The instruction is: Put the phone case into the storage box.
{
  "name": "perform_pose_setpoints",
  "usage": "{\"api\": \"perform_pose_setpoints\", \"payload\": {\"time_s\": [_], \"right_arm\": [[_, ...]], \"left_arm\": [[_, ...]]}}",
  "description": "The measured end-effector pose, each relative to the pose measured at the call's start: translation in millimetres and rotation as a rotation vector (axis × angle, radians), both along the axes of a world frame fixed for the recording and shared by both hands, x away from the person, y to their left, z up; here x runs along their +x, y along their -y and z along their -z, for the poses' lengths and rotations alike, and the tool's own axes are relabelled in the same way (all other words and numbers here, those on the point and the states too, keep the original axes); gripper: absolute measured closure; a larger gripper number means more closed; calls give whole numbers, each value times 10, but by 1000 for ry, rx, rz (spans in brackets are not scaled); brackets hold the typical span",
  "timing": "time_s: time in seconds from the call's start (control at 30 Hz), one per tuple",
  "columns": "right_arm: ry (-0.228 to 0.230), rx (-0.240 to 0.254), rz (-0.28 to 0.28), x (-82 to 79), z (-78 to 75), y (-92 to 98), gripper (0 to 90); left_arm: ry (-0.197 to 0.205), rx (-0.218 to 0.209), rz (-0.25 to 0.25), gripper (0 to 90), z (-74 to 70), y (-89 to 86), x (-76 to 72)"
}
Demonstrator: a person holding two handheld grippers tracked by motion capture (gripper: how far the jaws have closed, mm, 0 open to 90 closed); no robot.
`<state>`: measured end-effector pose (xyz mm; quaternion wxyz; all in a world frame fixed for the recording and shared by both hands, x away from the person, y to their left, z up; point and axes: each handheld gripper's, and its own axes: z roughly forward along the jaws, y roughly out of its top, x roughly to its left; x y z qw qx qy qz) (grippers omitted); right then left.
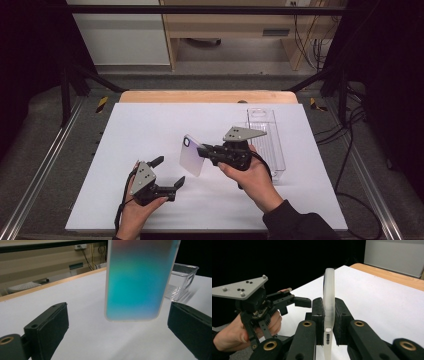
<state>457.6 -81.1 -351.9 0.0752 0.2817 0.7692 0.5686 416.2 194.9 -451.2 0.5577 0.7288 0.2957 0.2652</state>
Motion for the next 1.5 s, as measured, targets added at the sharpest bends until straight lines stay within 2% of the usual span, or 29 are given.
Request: {"api": "perform_pose_setpoints", "payload": {"time_s": [0.6, 1.23, 1.5], "right_arm": [[32, -68, 43, 107, -10, 256, 811], [52, -89, 57, 164, -85, 474, 811], [62, -81, 72, 191, -138, 593, 811]], "left_arm": [[2, -24, -30, 32, 6, -150, 28], [3, -32, -52, 32, 22, -231, 50], [-3, -32, -55, 32, 29, -250, 56]]}}
